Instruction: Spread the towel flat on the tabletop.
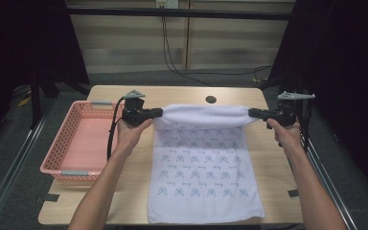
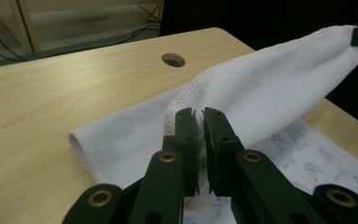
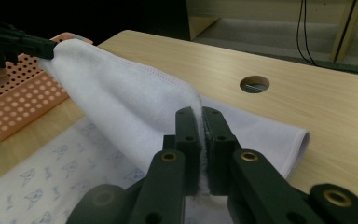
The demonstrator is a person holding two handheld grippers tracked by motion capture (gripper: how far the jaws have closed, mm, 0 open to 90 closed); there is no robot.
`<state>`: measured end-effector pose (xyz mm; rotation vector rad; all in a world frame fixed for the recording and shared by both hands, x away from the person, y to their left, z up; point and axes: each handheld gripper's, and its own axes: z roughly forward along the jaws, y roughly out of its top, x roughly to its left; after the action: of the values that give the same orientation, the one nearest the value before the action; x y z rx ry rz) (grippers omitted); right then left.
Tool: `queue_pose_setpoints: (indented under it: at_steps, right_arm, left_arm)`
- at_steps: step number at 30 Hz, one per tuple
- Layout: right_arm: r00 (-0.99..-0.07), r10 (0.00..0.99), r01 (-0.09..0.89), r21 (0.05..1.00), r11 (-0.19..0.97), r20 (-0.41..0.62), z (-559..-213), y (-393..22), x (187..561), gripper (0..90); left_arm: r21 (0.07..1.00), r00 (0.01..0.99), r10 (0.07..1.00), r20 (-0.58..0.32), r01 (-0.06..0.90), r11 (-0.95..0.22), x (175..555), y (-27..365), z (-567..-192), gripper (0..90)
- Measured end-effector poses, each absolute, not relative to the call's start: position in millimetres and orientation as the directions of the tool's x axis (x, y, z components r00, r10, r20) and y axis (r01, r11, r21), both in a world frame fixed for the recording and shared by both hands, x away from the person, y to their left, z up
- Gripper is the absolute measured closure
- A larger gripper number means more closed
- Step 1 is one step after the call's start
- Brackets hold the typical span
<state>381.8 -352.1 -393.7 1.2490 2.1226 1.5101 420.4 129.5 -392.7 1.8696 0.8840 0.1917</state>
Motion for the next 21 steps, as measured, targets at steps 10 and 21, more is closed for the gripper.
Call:
queue_pose_setpoints:
  at_steps: [10,21]
  right_arm:
    - [-0.664,0.712,0.410,0.907,0.092,0.228,-346,-353,342,86.7]
    - [-0.701,0.682,0.398,0.908,0.129,0.211,-359,-349,293,86.6]
  left_arm:
    - [0.918,0.781,0.602,-0.167,0.346,-0.194,365,143,-323,85.0]
    - [0.883,0.801,0.567,-0.190,0.392,-0.259,310,151,-370,84.4]
